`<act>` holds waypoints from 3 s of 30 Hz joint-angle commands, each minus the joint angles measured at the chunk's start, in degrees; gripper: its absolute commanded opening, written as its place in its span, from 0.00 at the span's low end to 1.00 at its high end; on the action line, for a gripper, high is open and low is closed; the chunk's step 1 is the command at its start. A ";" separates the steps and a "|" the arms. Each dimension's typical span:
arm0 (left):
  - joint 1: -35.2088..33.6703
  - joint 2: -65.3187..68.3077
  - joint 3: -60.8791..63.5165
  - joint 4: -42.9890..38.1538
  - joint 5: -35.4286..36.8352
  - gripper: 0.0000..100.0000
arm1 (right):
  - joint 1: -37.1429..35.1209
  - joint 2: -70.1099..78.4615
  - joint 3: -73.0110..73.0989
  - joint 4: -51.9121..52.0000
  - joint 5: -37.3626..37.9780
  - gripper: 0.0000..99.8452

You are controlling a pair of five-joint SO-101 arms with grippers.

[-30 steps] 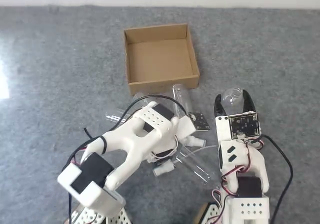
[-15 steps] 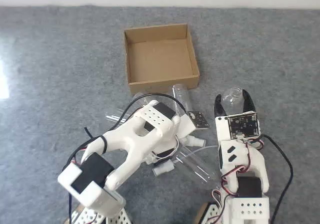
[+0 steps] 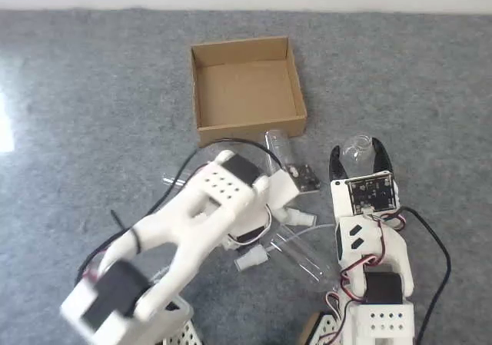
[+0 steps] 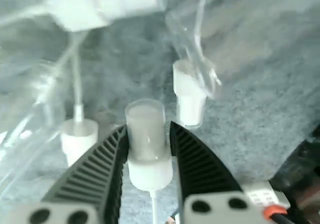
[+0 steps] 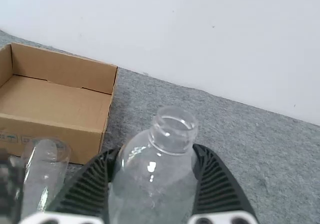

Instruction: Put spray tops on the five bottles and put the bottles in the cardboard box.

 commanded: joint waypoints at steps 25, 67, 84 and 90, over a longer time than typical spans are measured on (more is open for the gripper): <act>-8.35 -35.78 -7.34 -4.04 7.91 0.01 | 0.13 -0.84 1.32 -0.92 0.70 0.01; -13.19 -50.02 -7.16 -27.25 22.77 0.01 | -5.85 -1.36 -4.48 -1.36 0.70 0.01; -23.03 -63.56 -1.19 -28.40 31.91 0.01 | -24.57 -0.66 -22.07 -1.01 0.26 0.01; -25.32 -74.20 7.25 -34.29 32.35 0.01 | -24.75 -0.75 -17.49 -0.92 -4.66 0.01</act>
